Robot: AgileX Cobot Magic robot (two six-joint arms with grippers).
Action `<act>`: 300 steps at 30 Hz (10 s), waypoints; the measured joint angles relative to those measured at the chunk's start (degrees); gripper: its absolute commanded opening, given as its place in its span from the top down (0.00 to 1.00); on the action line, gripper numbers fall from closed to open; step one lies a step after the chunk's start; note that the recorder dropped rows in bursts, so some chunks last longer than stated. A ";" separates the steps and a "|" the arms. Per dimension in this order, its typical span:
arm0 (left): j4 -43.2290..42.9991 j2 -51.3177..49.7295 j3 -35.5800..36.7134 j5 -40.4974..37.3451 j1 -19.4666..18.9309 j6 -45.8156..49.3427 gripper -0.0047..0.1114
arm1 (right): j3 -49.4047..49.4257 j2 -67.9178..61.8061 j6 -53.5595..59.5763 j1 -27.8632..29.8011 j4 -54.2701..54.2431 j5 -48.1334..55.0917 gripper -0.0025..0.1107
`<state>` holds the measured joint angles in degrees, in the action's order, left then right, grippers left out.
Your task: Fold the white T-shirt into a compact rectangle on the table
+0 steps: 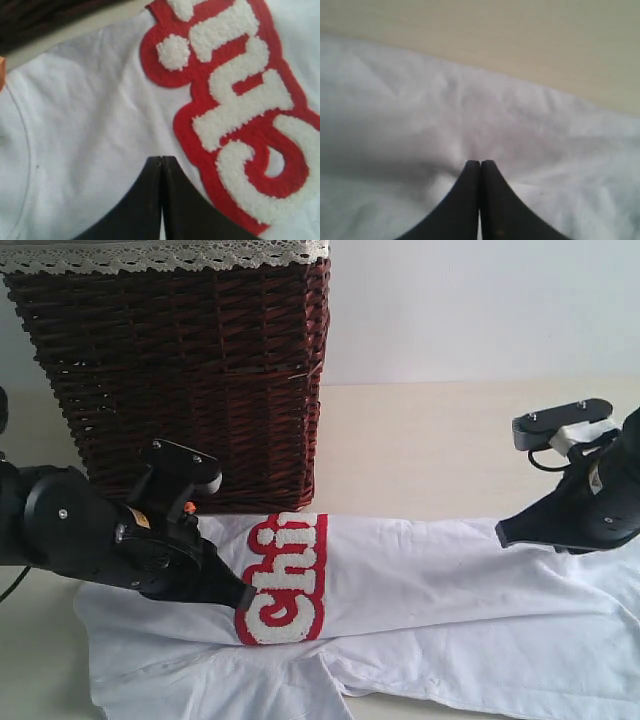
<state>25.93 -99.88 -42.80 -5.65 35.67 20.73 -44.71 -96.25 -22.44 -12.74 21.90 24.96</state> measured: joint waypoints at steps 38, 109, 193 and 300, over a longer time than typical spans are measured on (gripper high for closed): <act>-2.08 18.86 9.39 -9.14 10.89 -1.74 0.66 | -3.23 -6.42 10.03 7.92 -11.03 3.66 0.98; -48.17 12.15 -4.06 -23.10 25.10 -22.76 0.52 | -3.23 0.14 28.33 7.92 -33.39 1.71 0.98; -46.79 13.41 10.83 -14.88 13.56 -53.68 0.53 | -3.23 0.14 29.83 7.92 -35.54 0.93 0.98; -48.16 26.18 27.89 10.18 -15.45 -57.37 0.44 | -3.39 0.69 40.82 7.92 -45.25 2.10 0.98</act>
<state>-22.23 -73.70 -14.92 4.53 20.22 -36.63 -48.10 -95.56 18.38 -4.81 -23.35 27.06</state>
